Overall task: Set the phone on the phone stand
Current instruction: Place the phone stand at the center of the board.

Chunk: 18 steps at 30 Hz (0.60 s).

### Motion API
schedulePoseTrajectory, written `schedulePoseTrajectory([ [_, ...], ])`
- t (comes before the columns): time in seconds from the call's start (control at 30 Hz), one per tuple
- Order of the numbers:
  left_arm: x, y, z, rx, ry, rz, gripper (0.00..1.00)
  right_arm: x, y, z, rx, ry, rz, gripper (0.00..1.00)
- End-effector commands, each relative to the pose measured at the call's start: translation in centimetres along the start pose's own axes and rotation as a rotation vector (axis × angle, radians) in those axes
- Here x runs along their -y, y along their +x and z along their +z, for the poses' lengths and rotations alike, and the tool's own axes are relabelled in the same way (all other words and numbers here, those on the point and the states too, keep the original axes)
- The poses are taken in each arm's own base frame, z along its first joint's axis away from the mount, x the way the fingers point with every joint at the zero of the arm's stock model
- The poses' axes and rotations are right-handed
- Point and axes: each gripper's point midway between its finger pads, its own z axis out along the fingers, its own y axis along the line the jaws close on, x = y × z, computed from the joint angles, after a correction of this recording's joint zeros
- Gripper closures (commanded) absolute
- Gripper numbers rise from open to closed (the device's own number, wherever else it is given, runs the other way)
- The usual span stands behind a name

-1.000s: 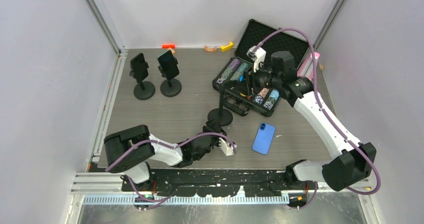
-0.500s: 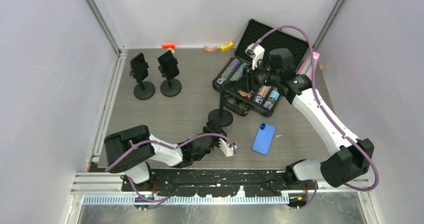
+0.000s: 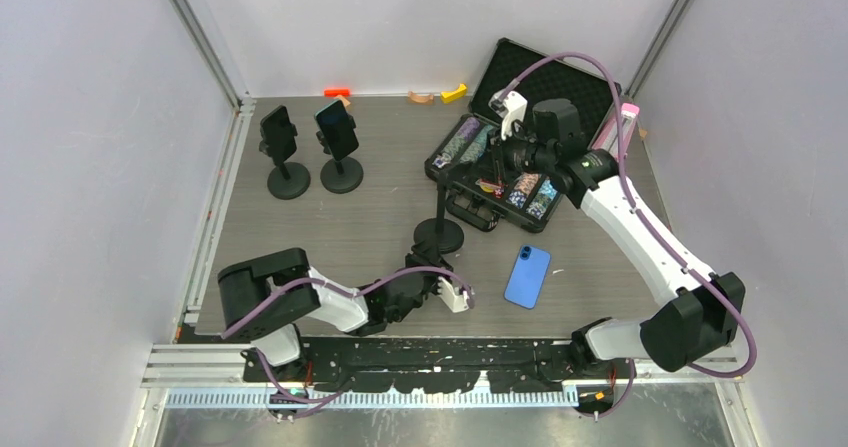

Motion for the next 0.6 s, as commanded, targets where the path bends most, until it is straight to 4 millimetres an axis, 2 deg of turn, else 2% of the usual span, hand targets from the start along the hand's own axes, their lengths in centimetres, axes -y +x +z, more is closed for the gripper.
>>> schedulePoseTrajectory([
  [0.0,-0.7,-0.7,0.3,0.016,-0.048,-0.038,0.80,0.0,-2.1,-0.1,0.091,0.040,-0.009,1.00],
  [0.2,1.1,-0.3,0.6,-0.003,0.009,-0.015,0.58,0.0,-1.9,-0.1,0.105,0.054,0.011,1.00],
  [0.4,2.6,0.4,-0.1,-0.022,0.082,-0.021,0.28,-0.2,-2.3,-0.6,0.117,0.054,0.003,1.00],
  [0.57,2.7,1.1,-1.6,-0.043,0.135,-0.061,0.19,-1.1,-1.4,-0.5,0.119,0.004,0.020,1.00],
])
